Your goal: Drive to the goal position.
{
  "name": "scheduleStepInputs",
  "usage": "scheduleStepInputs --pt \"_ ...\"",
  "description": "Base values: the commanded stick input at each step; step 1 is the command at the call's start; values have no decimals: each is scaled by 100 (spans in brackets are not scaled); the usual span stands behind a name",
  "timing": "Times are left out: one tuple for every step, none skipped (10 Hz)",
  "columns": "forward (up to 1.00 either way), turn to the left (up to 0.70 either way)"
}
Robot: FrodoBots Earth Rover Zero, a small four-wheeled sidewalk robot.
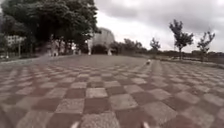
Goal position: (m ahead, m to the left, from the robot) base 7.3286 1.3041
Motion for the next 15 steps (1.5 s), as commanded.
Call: scheduleStepInputs --pt "50 10" --pt "50 0" --pt "50 0" --pt "50 11" --pt "50 50" --pt "50 50" --pt "50 50" --pt "50 46" --pt "50 29" --pt "50 2" --pt "50 0" --pt "50 0" --pt "50 0" --pt "50 0" --pt "50 0"
